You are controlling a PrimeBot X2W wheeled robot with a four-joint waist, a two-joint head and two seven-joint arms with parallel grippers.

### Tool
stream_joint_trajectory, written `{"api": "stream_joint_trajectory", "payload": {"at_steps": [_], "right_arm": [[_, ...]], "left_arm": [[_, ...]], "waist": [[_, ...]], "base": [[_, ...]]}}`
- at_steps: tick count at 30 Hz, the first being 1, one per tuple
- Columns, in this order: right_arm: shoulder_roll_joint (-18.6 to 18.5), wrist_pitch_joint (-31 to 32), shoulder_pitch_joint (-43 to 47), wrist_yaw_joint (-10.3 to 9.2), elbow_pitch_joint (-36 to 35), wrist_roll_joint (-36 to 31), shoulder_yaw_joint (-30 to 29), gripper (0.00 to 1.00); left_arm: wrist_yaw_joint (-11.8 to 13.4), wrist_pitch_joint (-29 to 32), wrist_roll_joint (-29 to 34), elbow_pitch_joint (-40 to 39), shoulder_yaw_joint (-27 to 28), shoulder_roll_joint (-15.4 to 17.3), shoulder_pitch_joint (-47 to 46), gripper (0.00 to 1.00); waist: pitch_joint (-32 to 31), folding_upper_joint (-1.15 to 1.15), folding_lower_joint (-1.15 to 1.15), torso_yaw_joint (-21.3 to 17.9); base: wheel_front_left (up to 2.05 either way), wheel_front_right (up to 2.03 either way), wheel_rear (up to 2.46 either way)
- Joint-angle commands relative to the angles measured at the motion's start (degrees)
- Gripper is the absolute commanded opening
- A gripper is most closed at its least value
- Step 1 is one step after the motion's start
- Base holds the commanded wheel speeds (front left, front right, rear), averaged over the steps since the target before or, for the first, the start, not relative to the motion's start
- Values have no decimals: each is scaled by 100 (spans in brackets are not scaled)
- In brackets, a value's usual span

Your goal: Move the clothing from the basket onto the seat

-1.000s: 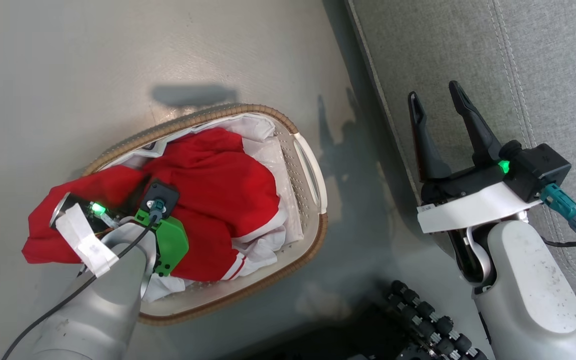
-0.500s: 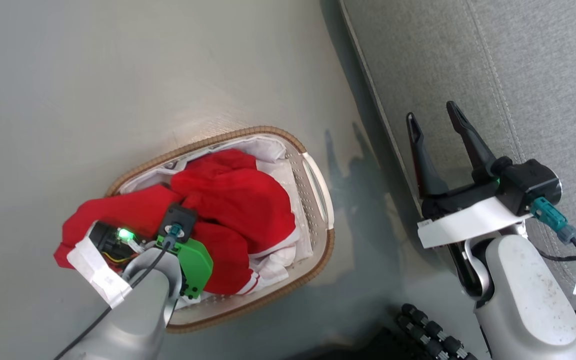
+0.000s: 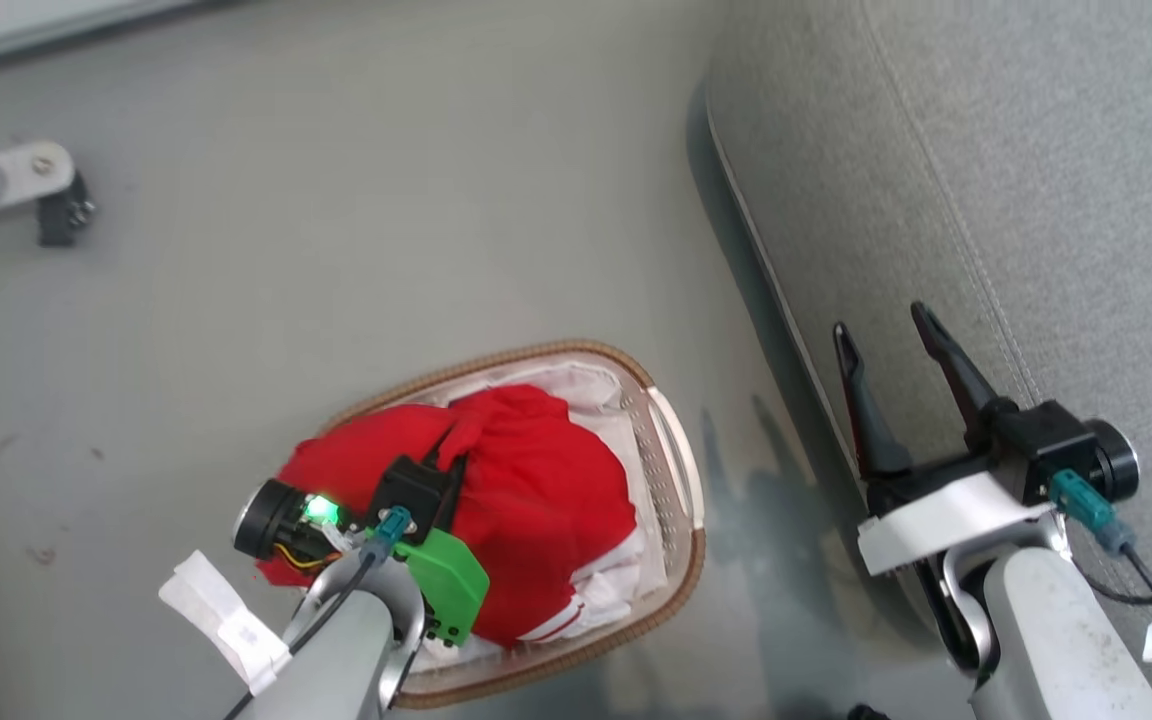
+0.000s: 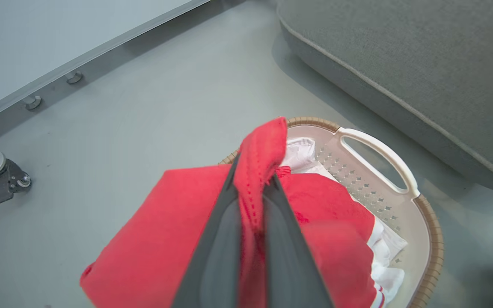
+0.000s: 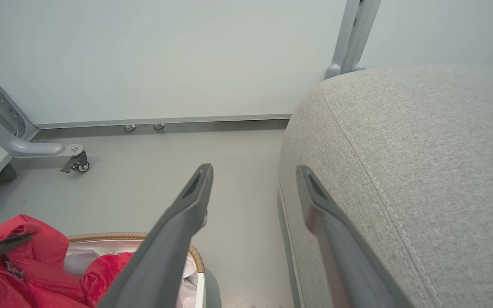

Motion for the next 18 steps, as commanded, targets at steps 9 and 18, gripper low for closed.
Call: {"api": "stream_joint_trajectory", "payload": {"at_steps": [9,18], "right_arm": [[-22,-27,553,-4,110,-275,-110,100],[-22,-26,811,-4,111,-380,-2,100]], "left_arm": [[-263,4,198,-949,-129,170,168,0],[-440,77,305,-1581,-299,526,-462,0]], "waist": [[-1521,0,0,613],[-2062,0,0,695]], "base": [[0,0,0],[0,0,0]]}}
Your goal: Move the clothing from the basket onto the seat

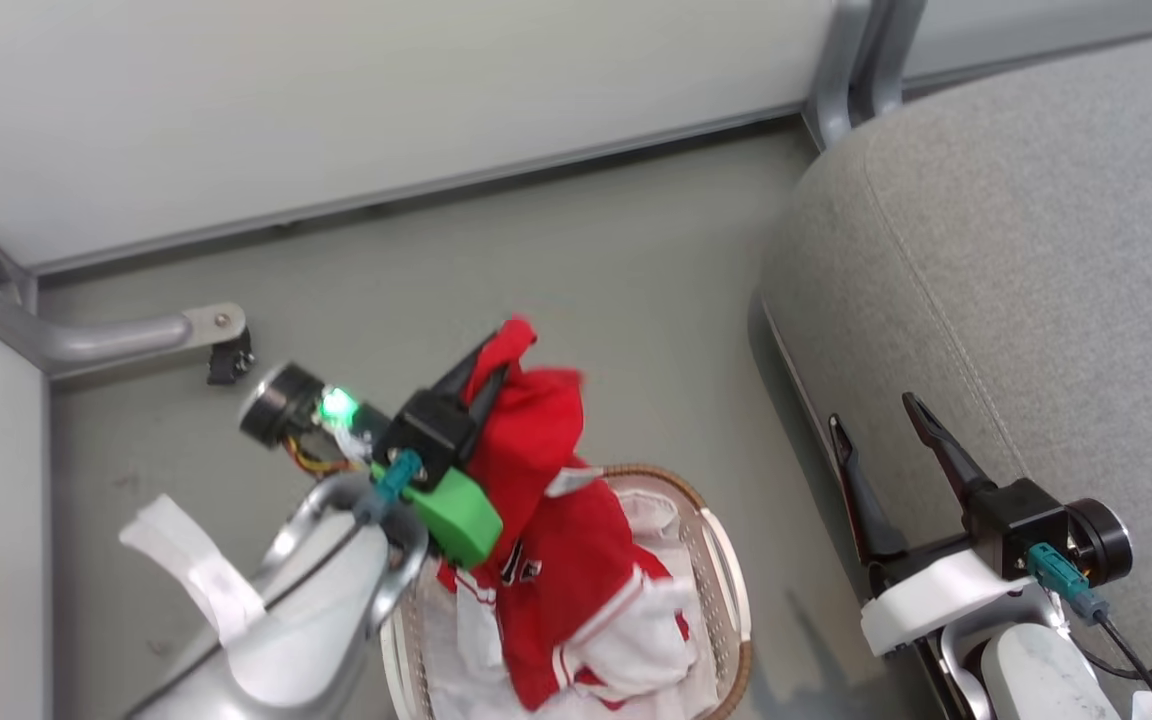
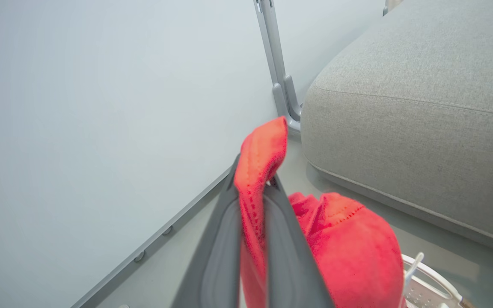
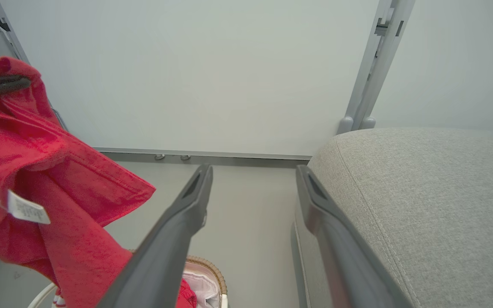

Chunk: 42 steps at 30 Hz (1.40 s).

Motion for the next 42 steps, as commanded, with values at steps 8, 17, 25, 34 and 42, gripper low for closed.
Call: {"api": "stream_joint_trajectory", "payload": {"at_steps": [8,17,25,34,42], "right_arm": [[-22,-27,165,-4,-20,-58,97,100],[-21,-27,-76,-4,-31,-77,407,100],[-21,-26,-357,-4,-35,-150,786,100],[-23,-26,-793,-4,626,-596,1400,100],[-276,-27,-1561,-5,1671,-415,2168,100]], "left_arm": [[-84,468,101,-781,-197,347,-1056,0],[-105,869,-107,-1136,-319,645,-2092,0],[-105,812,-245,-955,-265,670,-2686,0],[-97,796,-305,-1161,-440,560,-3012,0],[-97,834,-442,-1362,-605,457,-3157,0]], "waist": [[-547,0,1,200],[-549,0,1,80],[-545,0,1,10],[-626,0,1,172],[-677,0,1,288]], "base": [[0,0,0],[0,0,0],[0,0,0],[0,0,0],[0,0,0]]}}
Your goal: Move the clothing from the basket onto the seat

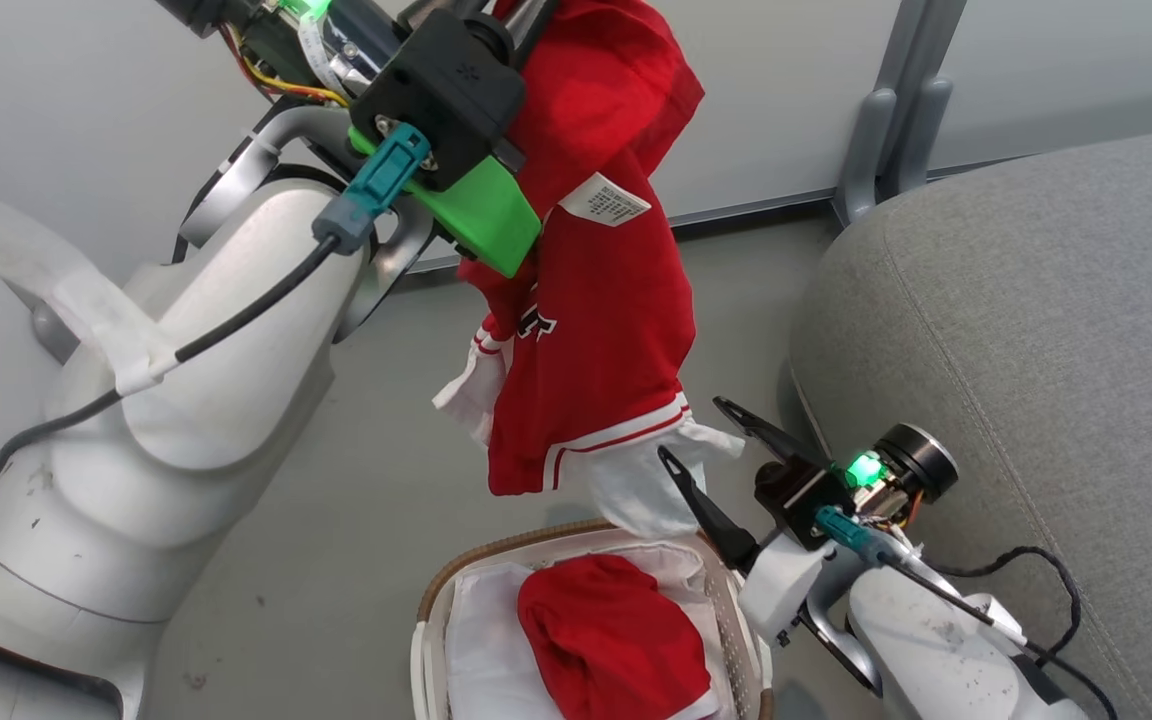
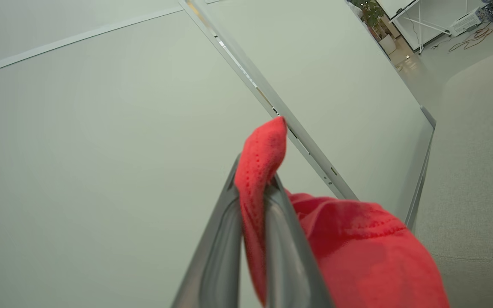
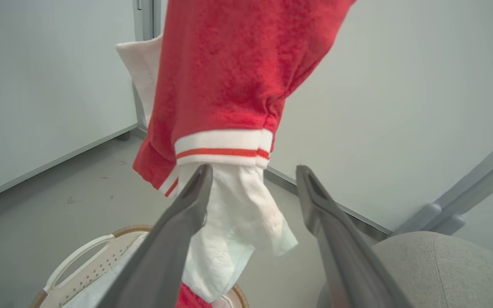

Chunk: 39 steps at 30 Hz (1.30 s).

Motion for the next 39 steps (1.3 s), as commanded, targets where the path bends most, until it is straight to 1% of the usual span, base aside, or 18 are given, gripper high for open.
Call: {"api": "stream_joint_trajectory", "payload": {"at_steps": [1,7,12,14,15,16,17,18,19,26,33,38,39], "right_arm": [[-58,-26,-195,-6,158,75,128,100],[-128,-26,-804,-6,851,224,764,100],[-63,-25,-1137,-6,1215,455,1232,100],[-19,-21,-1234,-6,1306,586,1385,50],[-9,-21,-1261,-6,1337,632,1441,44],[8,-21,-1286,-6,1377,689,1514,36],[19,-21,-1307,-6,1404,727,1560,23],[34,-21,-1334,-6,1424,772,1601,2],[47,-21,-1352,-6,1423,806,1619,0],[70,-21,-1226,-6,1272,904,1676,0],[-42,-21,-1067,-6,910,903,1480,0],[-97,-21,-902,-6,552,857,1204,0],[-110,-21,-860,-6,466,849,1120,0]], "left_arm": [[17,9,-42,-31,-29,-27,-111,0],[16,-24,-127,-12,-176,-157,-205,0],[16,-89,-207,48,-297,-281,-253,0],[16,-132,-241,85,-333,-319,-231,0],[16,-147,-253,101,-345,-333,-212,0],[16,-150,-265,126,-359,-344,-183,0],[16,-170,-276,144,-369,-352,-163,0],[16,-186,-289,166,-379,-359,-135,0],[17,-185,-308,175,-385,-360,-113,0],[88,-216,-441,311,-346,-249,80,0],[190,-291,-652,546,-257,-114,465,0],[279,-461,-976,824,-130,-80,940,1],[287,-519,-1036,888,-97,-83,1055,22]], "waist": [[-10,0,0,22],[-31,0,0,135],[-43,0,0,277],[-50,0,0,328],[-56,0,0,344],[-64,0,0,365],[-70,0,0,380],[-79,0,0,399],[-83,0,0,411],[-132,0,0,448],[-181,0,0,387],[-225,0,0,335],[-232,0,0,328]], "base": [[0,0,0],[0,0,0],[0,0,0],[0,0,0],[0,0,0],[0,0,0],[0,0,0],[0,0,0],[0,0,0],[0,0,0],[0,0,0],[0,0,0],[0,0,0]]}}
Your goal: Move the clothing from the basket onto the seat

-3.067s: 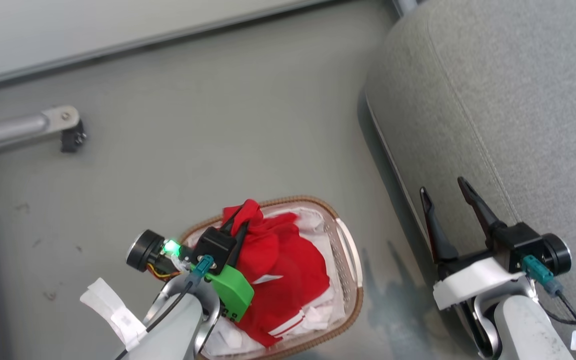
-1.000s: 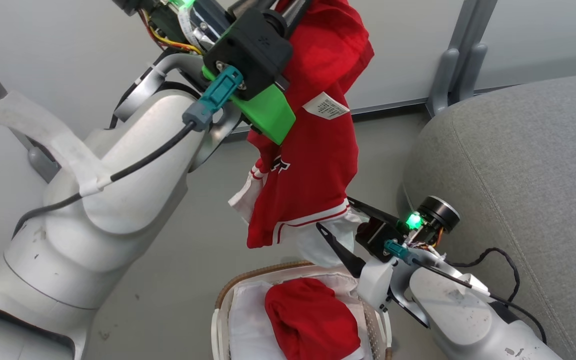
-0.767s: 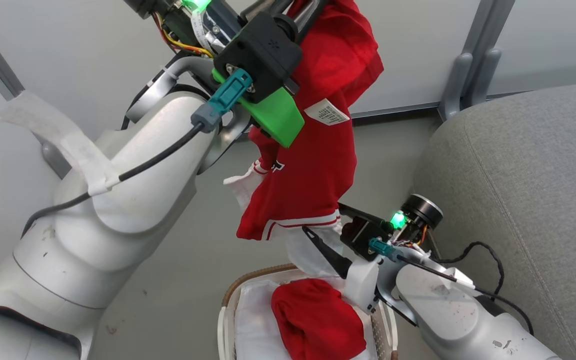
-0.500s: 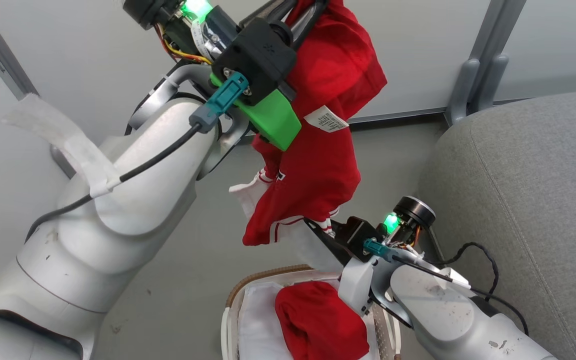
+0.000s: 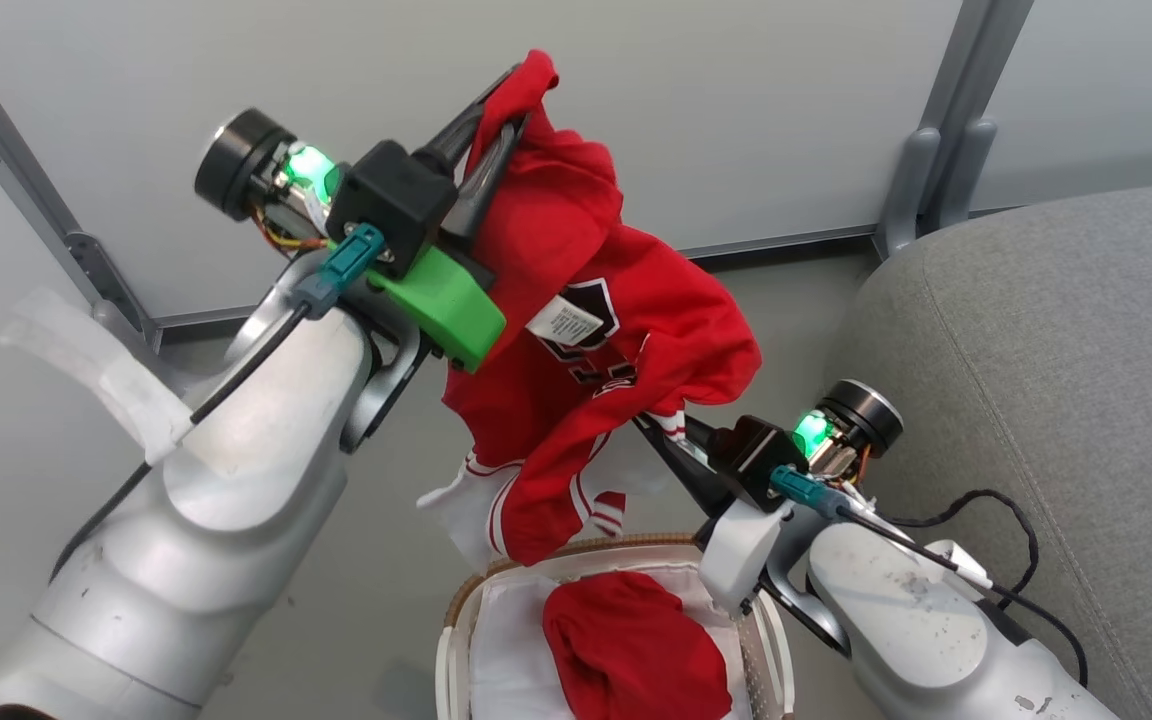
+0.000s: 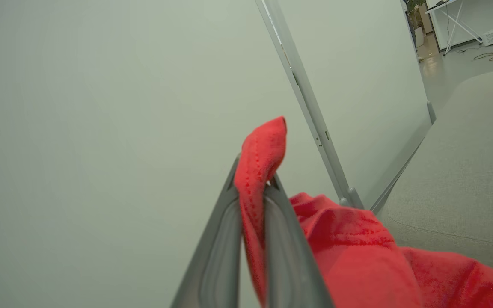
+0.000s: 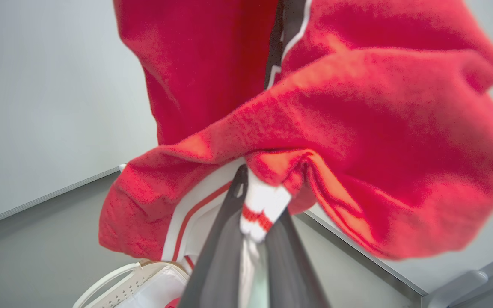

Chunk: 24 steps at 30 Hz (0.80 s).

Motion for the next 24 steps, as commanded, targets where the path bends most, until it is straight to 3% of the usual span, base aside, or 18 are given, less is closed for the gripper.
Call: {"api": "stream_joint_trajectory", "payload": {"at_steps": [1,2,3,4,15,24], "right_arm": [[-34,-14,116,-6,-113,-45,-110,0],[-44,-14,148,-6,-179,-61,-187,0],[-56,-14,195,-6,-264,-79,-290,0],[-63,-14,235,-6,-349,-107,-393,0],[-91,-14,564,-6,-984,-369,-1238,0],[-168,-14,735,-6,-1229,-495,-1608,0]], "left_arm": [[38,-90,-90,70,60,16,213,39],[39,-131,-161,119,85,12,313,49],[29,-183,-247,174,102,2,442,91],[23,-228,-304,237,115,-14,563,100],[184,-421,-648,335,504,-315,1896,100],[99,-418,-259,187,984,-680,3067,100]], "waist": [[-13,0,0,-13],[-14,0,0,-16],[-16,0,0,-20],[-17,0,0,-20],[17,0,0,-29],[69,0,0,-87]], "base": [[0,0,0],[0,0,0],[0,0,0],[0,0,0],[0,0,0],[0,0,0]]}}
